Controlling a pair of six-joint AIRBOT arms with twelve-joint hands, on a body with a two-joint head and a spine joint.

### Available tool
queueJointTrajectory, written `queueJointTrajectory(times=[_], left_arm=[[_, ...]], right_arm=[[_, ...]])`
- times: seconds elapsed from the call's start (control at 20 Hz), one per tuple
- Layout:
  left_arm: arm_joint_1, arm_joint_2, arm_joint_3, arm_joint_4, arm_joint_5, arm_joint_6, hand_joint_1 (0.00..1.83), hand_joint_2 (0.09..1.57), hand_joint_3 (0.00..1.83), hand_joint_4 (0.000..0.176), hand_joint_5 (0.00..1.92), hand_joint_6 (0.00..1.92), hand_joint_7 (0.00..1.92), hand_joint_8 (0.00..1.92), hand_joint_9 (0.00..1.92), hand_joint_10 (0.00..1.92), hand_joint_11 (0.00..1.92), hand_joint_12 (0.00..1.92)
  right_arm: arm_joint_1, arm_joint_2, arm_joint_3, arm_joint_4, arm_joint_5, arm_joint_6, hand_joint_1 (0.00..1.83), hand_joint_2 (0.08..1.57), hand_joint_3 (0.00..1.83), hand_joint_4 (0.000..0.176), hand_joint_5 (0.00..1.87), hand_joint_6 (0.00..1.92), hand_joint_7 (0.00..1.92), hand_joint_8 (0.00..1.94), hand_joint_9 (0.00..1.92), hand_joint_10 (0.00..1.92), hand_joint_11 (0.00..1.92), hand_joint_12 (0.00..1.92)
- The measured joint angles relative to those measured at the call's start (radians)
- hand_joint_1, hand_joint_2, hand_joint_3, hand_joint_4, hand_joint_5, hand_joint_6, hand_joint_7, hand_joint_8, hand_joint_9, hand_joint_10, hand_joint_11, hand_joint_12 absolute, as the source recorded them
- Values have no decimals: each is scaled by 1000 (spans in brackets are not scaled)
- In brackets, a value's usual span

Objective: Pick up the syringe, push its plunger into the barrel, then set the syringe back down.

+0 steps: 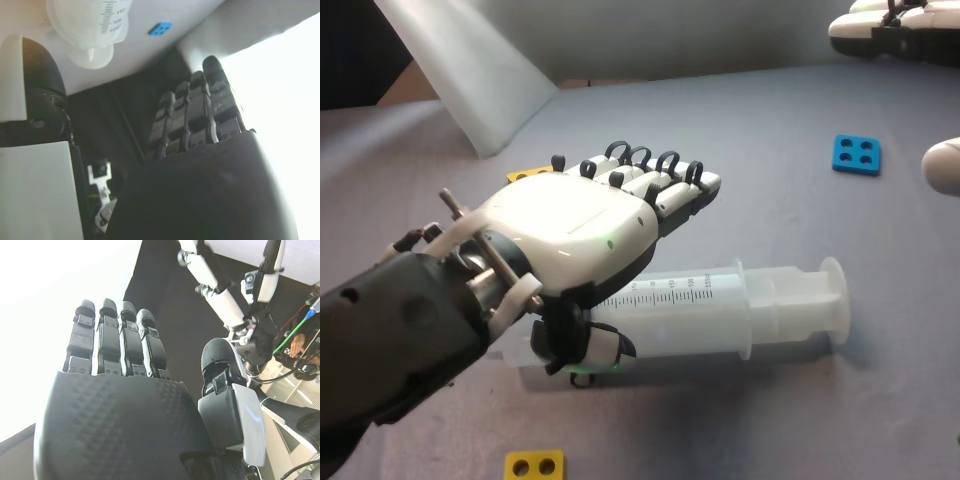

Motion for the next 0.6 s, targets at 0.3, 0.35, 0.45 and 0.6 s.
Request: queueJointTrajectory(times=[0.3, 0.35, 0.45, 0.6], left_arm=[[29, -71, 75, -51, -34, 130, 1273, 960, 0, 0, 49, 2, 48, 4, 63, 5, 0, 426], [34, -83, 84, -57, -35, 138, 1273, 960, 0, 0, 49, 2, 48, 4, 63, 5, 0, 426], [41, -106, 101, -68, -41, 150, 1274, 963, 1, 0, 39, 1, 39, 0, 58, 1, 0, 401], [52, -140, 119, -107, -65, 183, 1253, 970, 2, 0, 41, 1, 40, 3, 44, 3, 0, 375]], right_arm=[[0, 0, -4, 0, -1, -1, 0, 1313, 0, 0, 131, 1, 135, 1, 105, 3, 0, 194], [0, 1, -7, 0, -2, -1, 0, 1313, 0, 0, 131, 1, 135, 1, 105, 3, 0, 194], [0, 1, -14, 1, -10, -1, 0, 1314, 0, 0, 135, 2, 143, 2, 116, 4, 0, 246], [0, 1, -17, 1, -25, -1, 0, 1314, 0, 0, 134, 4, 129, 4, 98, 4, 0, 191]])
